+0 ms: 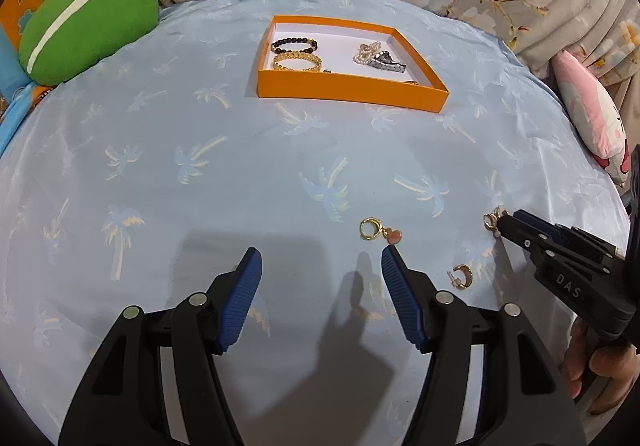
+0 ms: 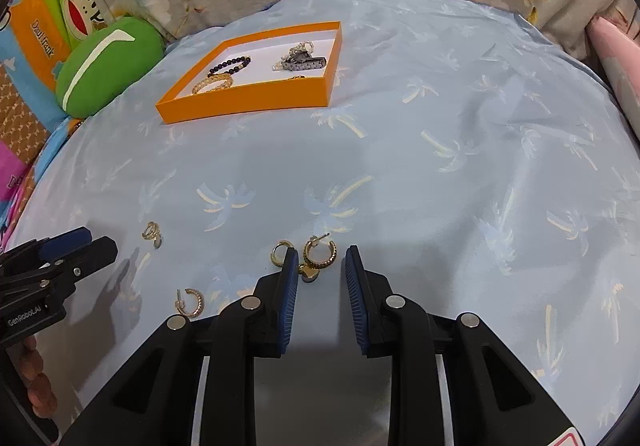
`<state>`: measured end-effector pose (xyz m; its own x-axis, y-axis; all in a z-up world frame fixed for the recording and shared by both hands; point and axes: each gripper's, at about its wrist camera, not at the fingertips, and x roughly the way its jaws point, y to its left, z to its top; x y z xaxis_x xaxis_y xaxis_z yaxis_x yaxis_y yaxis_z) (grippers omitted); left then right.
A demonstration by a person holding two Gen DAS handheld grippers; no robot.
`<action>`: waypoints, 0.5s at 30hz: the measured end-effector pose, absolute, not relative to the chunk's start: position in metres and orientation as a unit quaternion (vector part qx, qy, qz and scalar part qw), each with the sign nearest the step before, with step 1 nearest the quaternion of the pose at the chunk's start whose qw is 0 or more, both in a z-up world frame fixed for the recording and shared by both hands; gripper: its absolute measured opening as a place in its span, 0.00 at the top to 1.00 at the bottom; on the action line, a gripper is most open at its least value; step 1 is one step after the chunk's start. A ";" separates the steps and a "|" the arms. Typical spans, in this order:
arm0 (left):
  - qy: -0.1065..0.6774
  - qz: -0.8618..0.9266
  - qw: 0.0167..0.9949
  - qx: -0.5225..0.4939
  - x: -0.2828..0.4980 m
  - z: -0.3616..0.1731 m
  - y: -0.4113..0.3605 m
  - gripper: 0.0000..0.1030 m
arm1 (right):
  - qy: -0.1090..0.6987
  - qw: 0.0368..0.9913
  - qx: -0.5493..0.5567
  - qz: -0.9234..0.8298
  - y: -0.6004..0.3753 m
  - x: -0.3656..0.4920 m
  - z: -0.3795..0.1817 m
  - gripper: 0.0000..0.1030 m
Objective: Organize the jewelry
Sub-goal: 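Move the right tool to a gold hoop earring and close on it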
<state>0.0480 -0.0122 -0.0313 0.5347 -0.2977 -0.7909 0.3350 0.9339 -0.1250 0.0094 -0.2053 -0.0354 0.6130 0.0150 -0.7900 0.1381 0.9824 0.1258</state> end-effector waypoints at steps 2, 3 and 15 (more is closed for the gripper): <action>0.448 -0.182 0.875 0.023 0.048 -0.033 -0.013 0.42 | 0.437 0.895 0.084 -0.034 -0.204 0.012 -0.036 0.77; 0.448 -0.182 0.875 0.024 0.048 -0.033 -0.014 0.42 | 0.436 0.895 0.083 -0.035 -0.204 0.013 -0.036 0.79; 0.450 -0.193 0.872 0.024 0.045 -0.033 -0.020 0.42 | 0.436 0.893 0.102 -0.036 -0.215 0.011 -0.035 0.94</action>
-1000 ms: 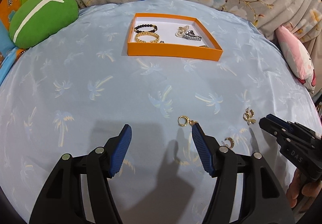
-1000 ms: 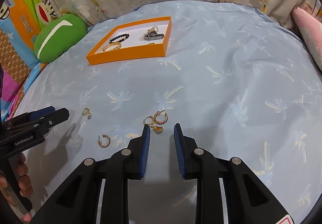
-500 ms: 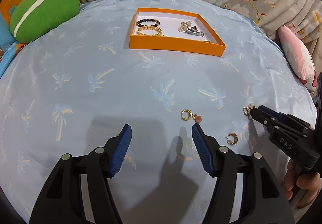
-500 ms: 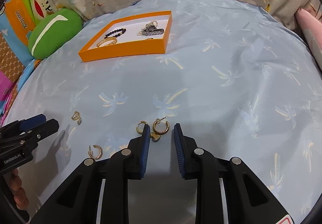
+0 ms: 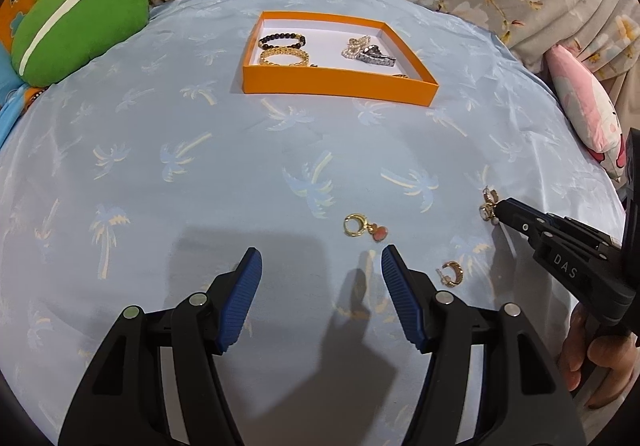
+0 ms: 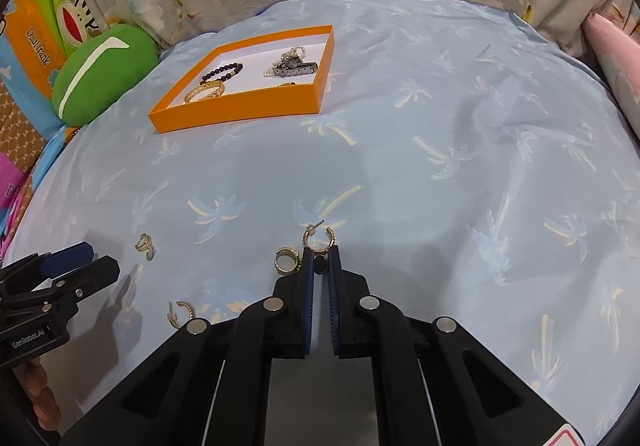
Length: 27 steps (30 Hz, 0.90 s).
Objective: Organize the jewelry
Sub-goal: 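Move the right tool to a gold hoop earring and close on it, then grasp another gold hoop earring with the left tool while the right tool lifts its hoop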
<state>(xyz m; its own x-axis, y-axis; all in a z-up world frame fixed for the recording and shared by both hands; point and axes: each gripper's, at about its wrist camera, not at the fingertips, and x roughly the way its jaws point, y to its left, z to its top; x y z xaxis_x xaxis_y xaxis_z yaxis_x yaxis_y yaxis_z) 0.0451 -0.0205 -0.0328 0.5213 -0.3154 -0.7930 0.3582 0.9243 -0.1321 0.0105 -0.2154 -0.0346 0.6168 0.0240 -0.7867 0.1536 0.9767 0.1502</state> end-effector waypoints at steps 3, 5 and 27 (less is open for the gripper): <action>0.445 -0.203 0.872 0.026 0.041 -0.029 -0.025 0.42 | 0.432 0.896 0.098 -0.037 -0.215 0.009 -0.031 0.90; 0.442 -0.208 0.872 0.031 0.038 -0.028 -0.030 0.42 | 0.433 0.896 0.093 -0.036 -0.213 0.013 -0.030 0.90; 0.453 -0.231 0.861 0.033 0.030 -0.030 -0.045 0.42 | 0.420 0.901 0.090 -0.061 -0.220 0.028 -0.029 0.83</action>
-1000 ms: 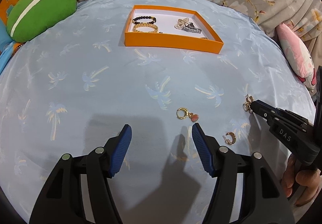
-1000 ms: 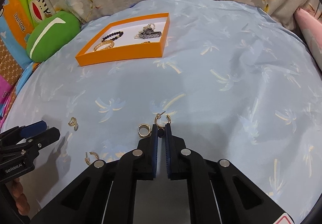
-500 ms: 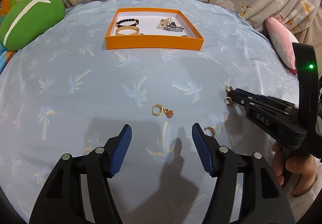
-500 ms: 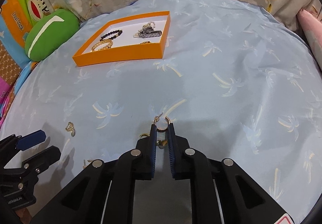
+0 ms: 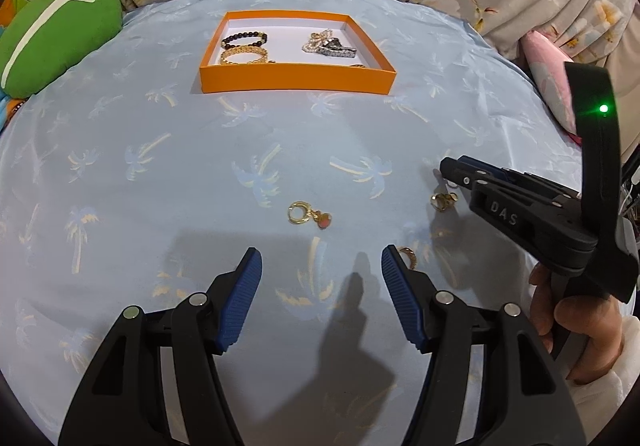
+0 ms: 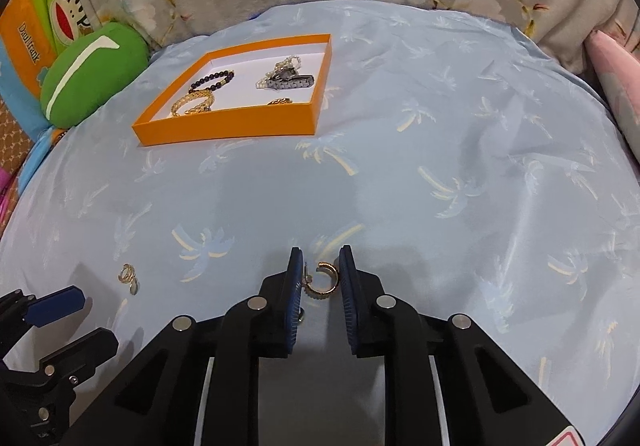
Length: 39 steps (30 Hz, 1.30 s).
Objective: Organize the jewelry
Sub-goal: 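Grasp another gold hoop earring with the left tool while the right tool lifts its hoop, then carry both hoop earrings over the orange box and open both tools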
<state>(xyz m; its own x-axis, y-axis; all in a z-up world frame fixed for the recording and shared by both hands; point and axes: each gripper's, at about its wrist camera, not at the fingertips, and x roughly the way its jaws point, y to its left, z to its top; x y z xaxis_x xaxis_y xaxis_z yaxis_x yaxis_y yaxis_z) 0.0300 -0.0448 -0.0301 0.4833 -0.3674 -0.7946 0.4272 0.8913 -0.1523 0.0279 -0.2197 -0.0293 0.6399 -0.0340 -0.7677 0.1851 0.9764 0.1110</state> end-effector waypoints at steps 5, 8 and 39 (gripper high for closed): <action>0.456 -0.252 0.853 0.042 0.023 -0.032 -0.063 0.42 | 0.402 0.906 0.110 -0.072 -0.237 0.000 -0.012 0.83; 0.458 -0.260 0.849 0.051 0.020 -0.035 -0.077 0.42 | 0.400 0.906 0.115 -0.077 -0.243 -0.012 -0.006 0.83; 0.425 -0.230 0.875 0.028 0.040 0.001 -0.050 0.81 | 0.371 0.921 0.119 -0.027 -0.217 -0.016 0.025 0.83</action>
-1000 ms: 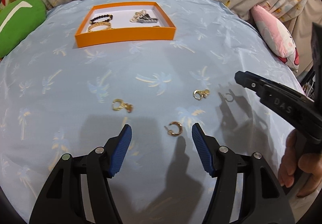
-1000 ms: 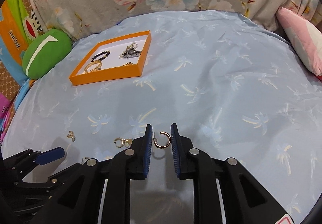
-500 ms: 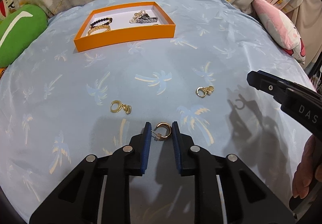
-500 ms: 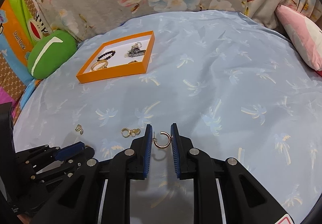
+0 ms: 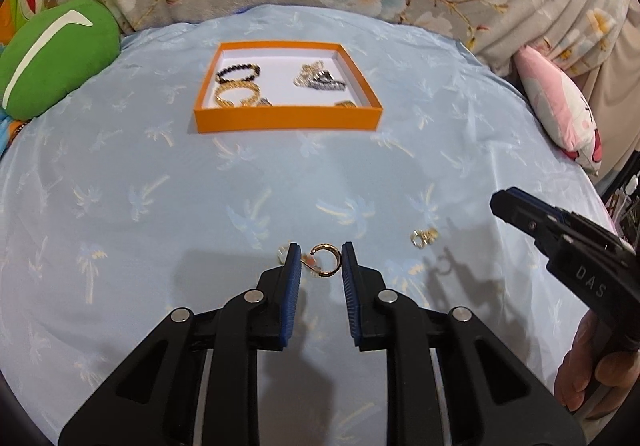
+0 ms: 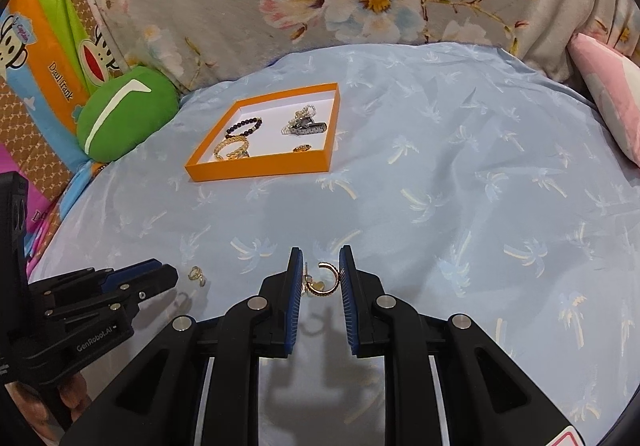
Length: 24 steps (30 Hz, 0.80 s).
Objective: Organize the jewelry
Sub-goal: 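Carry both hoop earrings over the orange box and open both tools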
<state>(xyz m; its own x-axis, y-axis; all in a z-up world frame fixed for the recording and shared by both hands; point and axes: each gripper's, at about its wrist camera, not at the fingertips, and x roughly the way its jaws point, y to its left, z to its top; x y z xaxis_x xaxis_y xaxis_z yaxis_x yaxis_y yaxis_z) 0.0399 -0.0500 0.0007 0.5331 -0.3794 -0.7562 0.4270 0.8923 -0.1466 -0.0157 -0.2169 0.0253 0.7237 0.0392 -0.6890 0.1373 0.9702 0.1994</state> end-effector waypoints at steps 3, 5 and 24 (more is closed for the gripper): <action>0.414 -0.221 0.883 0.025 0.056 0.009 -0.045 0.81 | 0.365 0.924 0.115 -0.020 -0.215 -0.001 0.031 0.83; 0.407 -0.214 0.888 0.024 0.070 0.015 -0.042 0.81 | 0.361 0.926 0.109 -0.016 -0.213 0.012 0.034 0.83; 0.381 -0.175 0.908 0.023 0.235 0.016 -0.072 0.81 | 0.372 0.924 0.091 0.015 -0.203 0.204 0.018 0.83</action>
<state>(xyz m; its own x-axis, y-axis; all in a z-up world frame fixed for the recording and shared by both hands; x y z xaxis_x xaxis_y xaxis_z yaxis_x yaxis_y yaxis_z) 0.2346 -0.0723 0.0155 0.6490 -0.3006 -0.6989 0.3356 0.9375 -0.0917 0.2042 -0.2035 0.0178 0.7236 0.0946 -0.6838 0.0410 0.9829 0.1794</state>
